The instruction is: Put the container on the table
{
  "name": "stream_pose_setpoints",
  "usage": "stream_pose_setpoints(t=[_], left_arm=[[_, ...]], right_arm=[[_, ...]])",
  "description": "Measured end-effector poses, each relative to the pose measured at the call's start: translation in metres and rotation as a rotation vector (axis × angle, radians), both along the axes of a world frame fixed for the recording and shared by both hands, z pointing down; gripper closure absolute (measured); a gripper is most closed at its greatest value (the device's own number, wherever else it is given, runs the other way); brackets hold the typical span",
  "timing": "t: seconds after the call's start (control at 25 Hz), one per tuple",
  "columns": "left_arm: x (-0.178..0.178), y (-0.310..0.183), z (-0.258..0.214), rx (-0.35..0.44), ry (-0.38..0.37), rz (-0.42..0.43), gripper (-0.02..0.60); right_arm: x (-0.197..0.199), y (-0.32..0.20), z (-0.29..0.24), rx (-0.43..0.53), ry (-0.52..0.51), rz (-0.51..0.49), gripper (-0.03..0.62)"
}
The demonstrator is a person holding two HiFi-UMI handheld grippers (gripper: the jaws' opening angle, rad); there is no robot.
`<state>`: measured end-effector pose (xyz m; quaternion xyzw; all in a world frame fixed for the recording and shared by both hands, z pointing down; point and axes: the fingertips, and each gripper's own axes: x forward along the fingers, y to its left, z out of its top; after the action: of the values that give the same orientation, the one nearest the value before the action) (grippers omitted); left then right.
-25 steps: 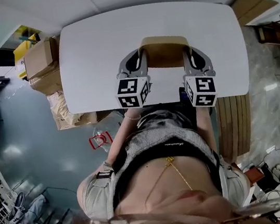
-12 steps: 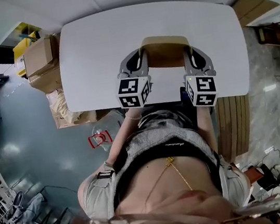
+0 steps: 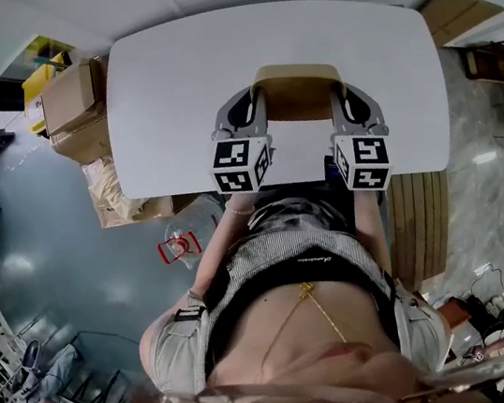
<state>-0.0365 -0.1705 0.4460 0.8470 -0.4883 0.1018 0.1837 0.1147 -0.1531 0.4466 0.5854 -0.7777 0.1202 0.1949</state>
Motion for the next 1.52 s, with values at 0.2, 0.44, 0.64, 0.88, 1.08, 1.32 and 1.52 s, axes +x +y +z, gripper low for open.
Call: stream_pose_setpoints(t=[0.2,0.44,0.64,0.88,1.08,1.32,1.52], left_arm=[[-0.004,0.000,0.005,-0.010,-0.002,-0.001,0.568],[-0.004,-0.003,0.006,-0.016,-0.003,0.003,0.568],[-0.002,-0.004,0.010,-0.029,-0.004,0.009,0.568],[-0.003,-0.006,0.027,-0.072,-0.011,0.015,0.568],[-0.005,-0.021,0.059,-0.134,-0.028,0.022,0.568],[0.003,-0.028,0.092,-0.218,-0.050,0.039,0.568],[-0.002,-0.031,0.113,-0.273,-0.063,0.028,0.568]], right_arm=[[-0.004,-0.001,0.006,-0.009,-0.001,-0.004,0.536],[-0.004,-0.003,0.007,-0.017,-0.006,-0.007,0.534],[-0.002,-0.003,0.012,-0.032,0.001,-0.003,0.534],[-0.003,-0.006,0.026,-0.065,0.006,-0.006,0.534],[-0.006,-0.020,0.058,-0.132,0.010,-0.018,0.531],[0.001,-0.029,0.093,-0.232,0.006,-0.025,0.531],[-0.003,-0.033,0.113,-0.287,0.005,-0.036,0.531]])
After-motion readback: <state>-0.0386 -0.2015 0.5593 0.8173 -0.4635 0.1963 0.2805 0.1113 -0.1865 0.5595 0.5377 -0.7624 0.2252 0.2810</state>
